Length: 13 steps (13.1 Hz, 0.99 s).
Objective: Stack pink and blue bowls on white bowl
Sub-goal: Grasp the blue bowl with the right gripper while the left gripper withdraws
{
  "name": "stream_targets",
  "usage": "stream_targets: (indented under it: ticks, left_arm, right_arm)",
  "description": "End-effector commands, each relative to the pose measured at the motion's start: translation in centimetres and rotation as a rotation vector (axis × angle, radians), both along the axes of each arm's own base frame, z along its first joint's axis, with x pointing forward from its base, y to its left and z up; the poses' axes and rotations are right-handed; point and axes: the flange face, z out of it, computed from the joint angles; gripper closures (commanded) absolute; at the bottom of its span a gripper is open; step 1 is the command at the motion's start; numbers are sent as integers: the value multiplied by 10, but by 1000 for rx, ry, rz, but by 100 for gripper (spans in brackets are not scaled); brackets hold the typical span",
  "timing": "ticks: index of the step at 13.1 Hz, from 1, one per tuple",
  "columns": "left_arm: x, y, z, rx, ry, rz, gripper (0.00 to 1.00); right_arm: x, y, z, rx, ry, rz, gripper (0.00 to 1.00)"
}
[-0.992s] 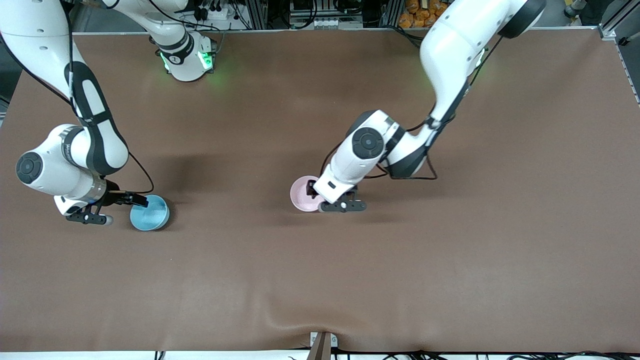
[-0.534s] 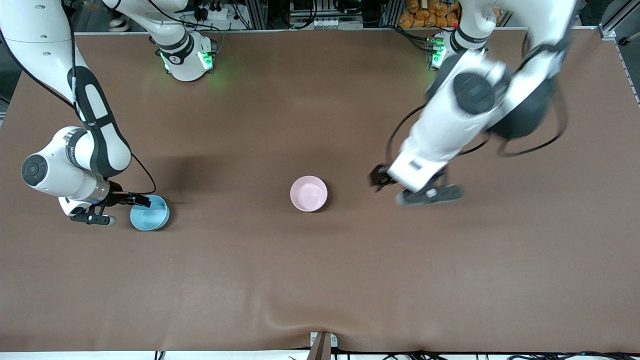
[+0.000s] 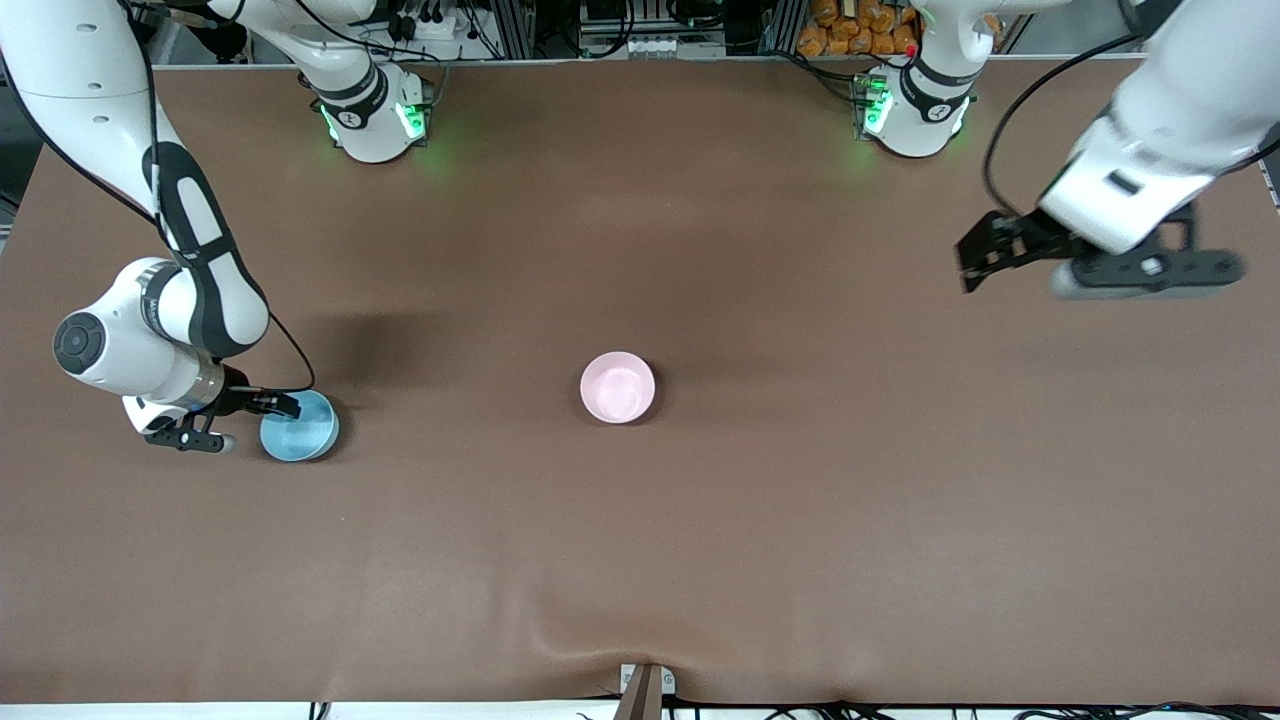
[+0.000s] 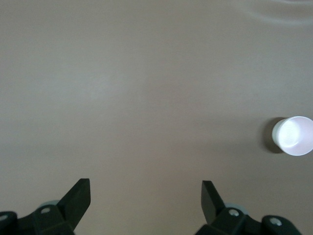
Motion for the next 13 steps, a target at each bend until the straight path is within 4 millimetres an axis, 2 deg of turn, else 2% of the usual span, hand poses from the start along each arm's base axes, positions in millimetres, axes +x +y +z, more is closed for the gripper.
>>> stream_targets:
  ticks: [1, 5, 8, 10, 13]
  left_arm:
    - [-8, 23, 1, 18, 13, 9, 0]
    - [-4, 28, -4, 15, 20, 35, 0]
    - [-2, 53, -2, 15, 26, 63, 0]
    - [-4, 69, 1, 19, 40, 91, 0]
    - [-9, 81, 8, 23, 45, 114, 0]
  right_arm:
    - [2, 0, -1, 7, -20, -12, 100]
    - [3, 2, 6, 10, -28, -10, 100]
    - [7, 11, 39, 24, -47, 8, 100]
    - [11, 33, 67, 54, -55, 26, 100]
    - [12, 86, 97, 180, -74, -38, 100]
